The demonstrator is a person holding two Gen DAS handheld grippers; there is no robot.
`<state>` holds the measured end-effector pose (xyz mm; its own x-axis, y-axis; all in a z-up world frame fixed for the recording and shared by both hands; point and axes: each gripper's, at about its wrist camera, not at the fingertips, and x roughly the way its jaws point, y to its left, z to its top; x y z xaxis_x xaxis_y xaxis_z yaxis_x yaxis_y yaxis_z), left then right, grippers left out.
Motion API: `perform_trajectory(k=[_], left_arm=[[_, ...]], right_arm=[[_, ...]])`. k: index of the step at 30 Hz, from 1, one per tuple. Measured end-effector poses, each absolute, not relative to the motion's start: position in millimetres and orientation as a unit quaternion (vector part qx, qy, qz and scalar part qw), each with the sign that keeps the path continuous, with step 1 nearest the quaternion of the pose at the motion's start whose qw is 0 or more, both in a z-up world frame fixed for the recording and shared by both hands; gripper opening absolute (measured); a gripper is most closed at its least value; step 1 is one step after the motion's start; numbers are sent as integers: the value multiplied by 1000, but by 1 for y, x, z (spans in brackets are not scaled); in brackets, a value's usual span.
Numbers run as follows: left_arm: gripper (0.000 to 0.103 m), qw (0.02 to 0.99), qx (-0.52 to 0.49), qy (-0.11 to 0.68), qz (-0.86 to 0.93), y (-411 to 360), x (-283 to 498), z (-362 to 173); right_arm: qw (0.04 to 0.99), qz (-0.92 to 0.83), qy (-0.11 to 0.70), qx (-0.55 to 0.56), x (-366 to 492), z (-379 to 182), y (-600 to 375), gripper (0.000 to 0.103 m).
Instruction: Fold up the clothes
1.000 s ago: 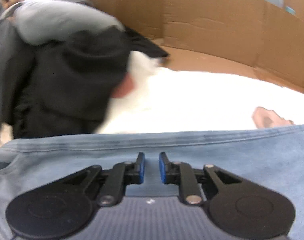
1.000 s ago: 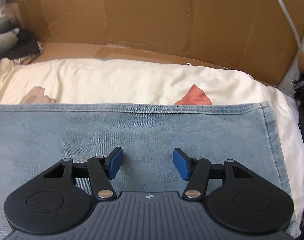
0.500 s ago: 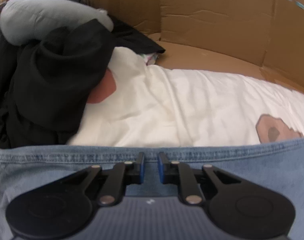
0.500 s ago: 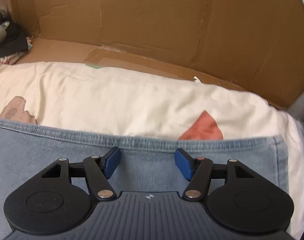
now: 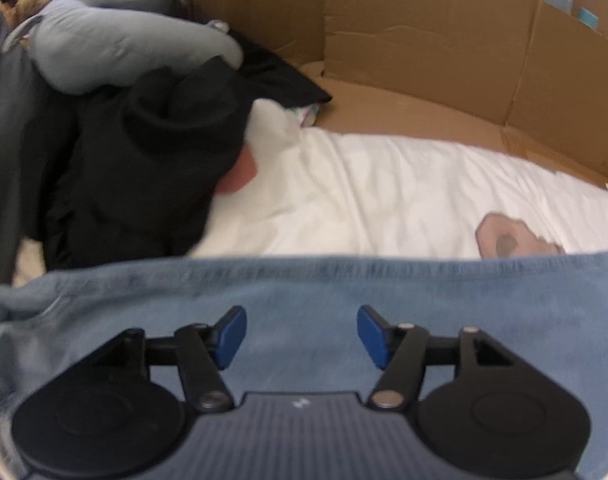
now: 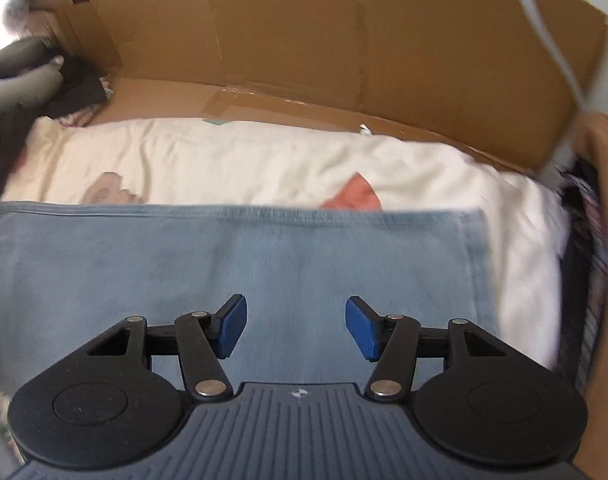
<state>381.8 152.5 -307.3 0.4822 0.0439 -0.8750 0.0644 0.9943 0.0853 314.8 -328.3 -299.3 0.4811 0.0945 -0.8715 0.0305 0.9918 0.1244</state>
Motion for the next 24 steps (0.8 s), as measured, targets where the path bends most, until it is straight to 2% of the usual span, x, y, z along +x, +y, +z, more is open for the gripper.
perform_trajectory(k=[14,24], left_arm=[[88,845,34,532,29,205,252,-215],[90,834,39,546,66,238,184,-191]], right_arm=[[855,31,510,89,198,-175,-337,65],[848,20,519,107,141,-138,-314,65]])
